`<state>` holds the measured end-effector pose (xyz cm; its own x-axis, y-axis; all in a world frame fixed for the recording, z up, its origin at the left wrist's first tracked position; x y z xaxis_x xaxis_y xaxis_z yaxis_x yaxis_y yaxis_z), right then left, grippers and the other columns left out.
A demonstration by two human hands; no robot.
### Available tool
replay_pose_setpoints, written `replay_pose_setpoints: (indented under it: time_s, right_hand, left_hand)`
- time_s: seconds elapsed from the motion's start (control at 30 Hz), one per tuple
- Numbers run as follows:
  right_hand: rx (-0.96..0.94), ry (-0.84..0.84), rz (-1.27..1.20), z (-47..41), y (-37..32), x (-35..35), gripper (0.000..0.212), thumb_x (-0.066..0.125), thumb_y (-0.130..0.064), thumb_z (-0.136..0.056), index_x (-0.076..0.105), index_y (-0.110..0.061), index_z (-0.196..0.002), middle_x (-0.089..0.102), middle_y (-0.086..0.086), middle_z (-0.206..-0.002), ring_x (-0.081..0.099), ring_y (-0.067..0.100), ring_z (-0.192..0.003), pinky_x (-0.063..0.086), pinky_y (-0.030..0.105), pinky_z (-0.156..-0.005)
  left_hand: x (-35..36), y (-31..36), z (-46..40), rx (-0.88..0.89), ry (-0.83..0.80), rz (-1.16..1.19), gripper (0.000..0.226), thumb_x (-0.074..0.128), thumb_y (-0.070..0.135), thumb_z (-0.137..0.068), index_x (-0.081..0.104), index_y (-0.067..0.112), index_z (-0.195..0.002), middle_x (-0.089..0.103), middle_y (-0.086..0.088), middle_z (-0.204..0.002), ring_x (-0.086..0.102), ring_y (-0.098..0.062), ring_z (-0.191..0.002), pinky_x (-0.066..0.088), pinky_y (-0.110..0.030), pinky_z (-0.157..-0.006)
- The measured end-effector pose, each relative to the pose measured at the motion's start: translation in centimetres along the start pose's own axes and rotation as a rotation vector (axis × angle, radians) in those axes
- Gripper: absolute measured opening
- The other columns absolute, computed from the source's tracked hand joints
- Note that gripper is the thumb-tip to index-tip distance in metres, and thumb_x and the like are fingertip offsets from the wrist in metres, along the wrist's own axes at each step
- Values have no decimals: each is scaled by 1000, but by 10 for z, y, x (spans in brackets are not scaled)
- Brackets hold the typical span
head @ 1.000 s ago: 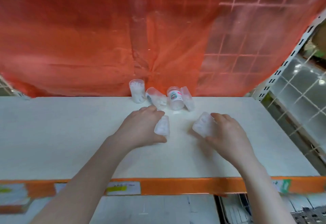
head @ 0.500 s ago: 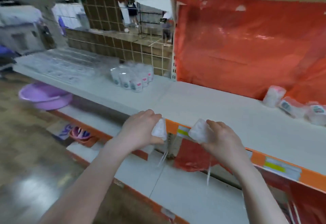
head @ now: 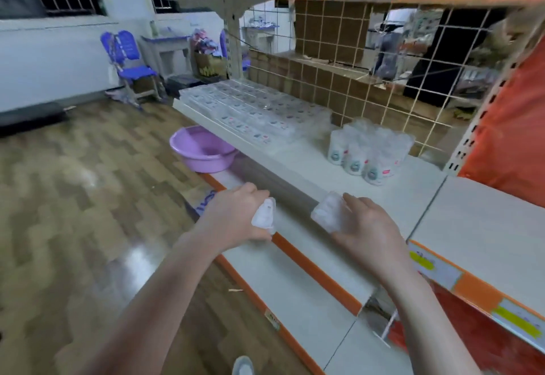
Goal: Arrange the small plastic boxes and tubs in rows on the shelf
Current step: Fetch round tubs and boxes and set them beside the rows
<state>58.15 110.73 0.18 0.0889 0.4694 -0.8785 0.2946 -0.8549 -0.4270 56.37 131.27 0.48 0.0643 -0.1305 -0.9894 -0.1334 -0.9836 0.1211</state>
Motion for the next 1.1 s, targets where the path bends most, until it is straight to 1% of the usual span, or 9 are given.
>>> replay_pose_setpoints:
  time_s: [0.13, 0.3, 0.4, 0.47, 0.63, 0.73, 0.9, 1.0, 1.1]
  right_hand:
    - [-36, -5, -30, -63, -40, 44, 46, 68, -20, -75, 54, -7, -117, 57, 10, -110, 51, 29, -103, 41, 37, -82]
    - [-54, -15, -39, -156, -83, 82, 56, 68, -23, -75, 50, -9, -127, 56, 10, -117, 50, 28, -109, 39, 32, -86]
    - [-62, 3, -22, -204, -105, 93, 64, 68, -23, -75, 46, -10, -134, 54, 11, -124, 49, 28, -114, 39, 30, -91]
    - [-53, -6, -2, -230, -115, 101, 63, 68, -23, -74, 48, -11, -132, 54, 11, -125, 48, 28, -116, 39, 31, -90]
    - [-19, 26, 74, -294, -131, 112, 55, 64, -24, -73, 49, -17, -126, 56, 7, -117, 49, 27, -112, 41, 30, -81]
    - [32, 38, 83, -331, -139, 123, 58, 62, -23, -74, 47, -21, -130, 54, 5, -120, 50, 26, -113, 41, 29, -78]
    - [92, 29, 125, -391, -159, 152, 61, 60, -26, -78, 42, -23, -136, 55, 4, -125, 51, 25, -113, 42, 29, -83]
    - [169, 15, 152, -422, -171, 171, 62, 60, -25, -78, 42, -21, -137, 50, 3, -136, 48, 26, -120, 43, 33, -93]
    - [249, -39, 175, -443, -178, 187, 66, 60, -24, -77, 39, -21, -139, 44, 1, -142, 48, 24, -123, 43, 32, -94]
  left_hand:
    - [-3, -74, -39, -44, 0, -41, 78, 71, 58, -67, 47, 23, -133, 51, 1, -119, 50, -19, -111, 43, -34, -88]
    - [-20, -155, -105, -60, -20, -41, 68, 72, 48, -69, 50, 22, -127, 53, 1, -119, 52, -21, -110, 46, -33, -80]
    - [-37, -193, -143, -55, 19, -39, 71, 72, 47, -70, 48, 23, -132, 52, 1, -122, 51, -20, -112, 42, -30, -76]
    - [-42, -216, -164, -66, 15, -27, 72, 72, 48, -70, 47, 22, -133, 52, 1, -123, 51, -19, -110, 41, -29, -74]
    - [-49, -268, -223, -41, 49, 10, 83, 73, 50, -70, 41, 20, -140, 51, -1, -126, 49, -20, -116, 41, -31, -90]
    - [-50, -297, -264, 26, 60, -13, 84, 72, 52, -70, 40, 20, -141, 50, -3, -129, 50, -22, -117, 41, -33, -91]
    - [-47, -343, -331, 157, 36, 10, 85, 72, 53, -69, 40, 20, -141, 49, -5, -127, 48, -25, -118, 42, -41, -96]
    - [-44, -368, -366, 254, 21, -15, 85, 71, 54, -72, 38, 19, -142, 47, -4, -130, 47, -25, -120, 40, -39, -97]
    - [-40, -386, -395, 326, -34, 8, 85, 70, 55, -73, 36, 20, -142, 44, -4, -134, 47, -25, -122, 40, -39, -98]
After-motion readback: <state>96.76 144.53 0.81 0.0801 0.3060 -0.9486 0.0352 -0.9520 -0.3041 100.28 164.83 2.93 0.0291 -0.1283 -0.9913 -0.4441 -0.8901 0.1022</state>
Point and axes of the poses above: each hand's wrist, its own z-axis away from the middle knuckle, its own x-axis out of the palm, y = z × x, the point moved 7 cm from there along -z, towards the middle knuckle
